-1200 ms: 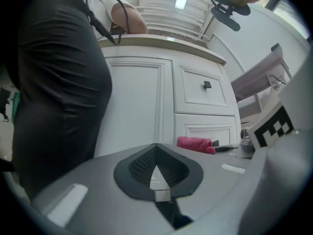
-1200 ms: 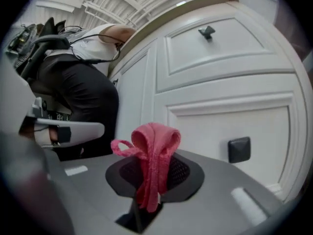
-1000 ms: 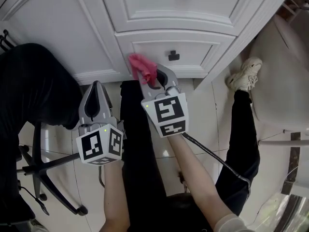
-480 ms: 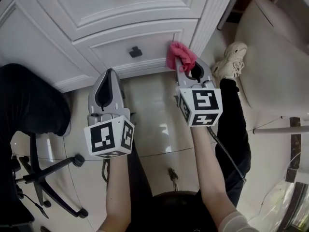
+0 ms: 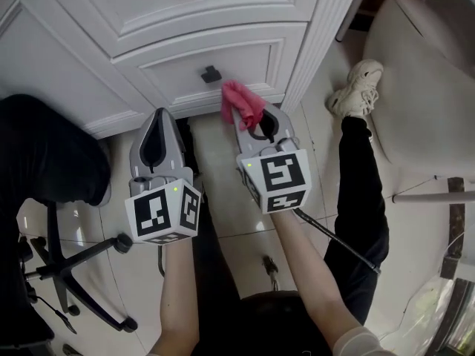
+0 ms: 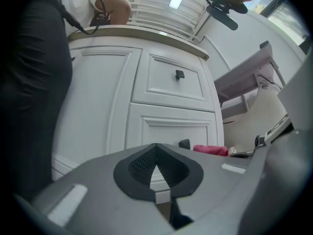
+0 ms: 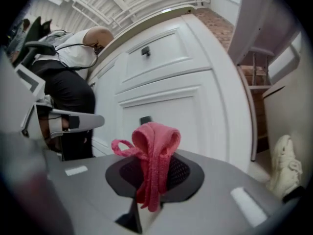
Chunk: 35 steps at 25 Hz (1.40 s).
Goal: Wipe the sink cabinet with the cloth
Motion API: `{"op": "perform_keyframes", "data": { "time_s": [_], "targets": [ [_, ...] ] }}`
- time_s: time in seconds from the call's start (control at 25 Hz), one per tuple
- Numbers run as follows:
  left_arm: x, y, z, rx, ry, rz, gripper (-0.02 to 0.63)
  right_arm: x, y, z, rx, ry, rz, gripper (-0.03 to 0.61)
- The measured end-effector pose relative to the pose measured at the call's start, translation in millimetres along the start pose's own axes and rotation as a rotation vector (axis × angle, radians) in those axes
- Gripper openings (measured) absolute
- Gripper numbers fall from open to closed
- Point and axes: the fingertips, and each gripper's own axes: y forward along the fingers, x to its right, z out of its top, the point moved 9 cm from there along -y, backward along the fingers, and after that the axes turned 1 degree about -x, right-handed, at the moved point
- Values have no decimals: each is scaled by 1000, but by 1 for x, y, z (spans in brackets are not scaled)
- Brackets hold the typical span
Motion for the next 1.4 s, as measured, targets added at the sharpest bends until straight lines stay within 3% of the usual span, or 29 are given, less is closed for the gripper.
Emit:
{"op": "perform_keyframes", "data": {
  "time_s": [0.24, 0.36, 0.52, 0.64, 1.04, 1.28, 1.4],
  "targets": [
    [-67, -22, 2, 0, 2, 98, 14, -99, 64, -19, -30, -20, 178, 61],
    [-84, -26, -5, -12, -2, 139, 14, -113, 82, -21, -33, -61, 208, 61],
    [-81, -17, -16, -23, -24, 124, 14, -105, 89, -18, -29, -101, 202, 63],
    [-58, -6, -20, -29, -28, 80, 15, -83, 76, -21, -34, -93, 153, 63],
    [48, 24, -1, -6, -42, -85, 14, 68, -1, -23, -87, -51, -169, 63],
    [68, 25, 15, 24, -30, -107, 14, 85, -16, -20, -121, -50, -232, 63],
    [68, 17, 32, 59, -25, -106, 14, 77, -27, 0, -90, -43, -229, 62]
  ]
}}
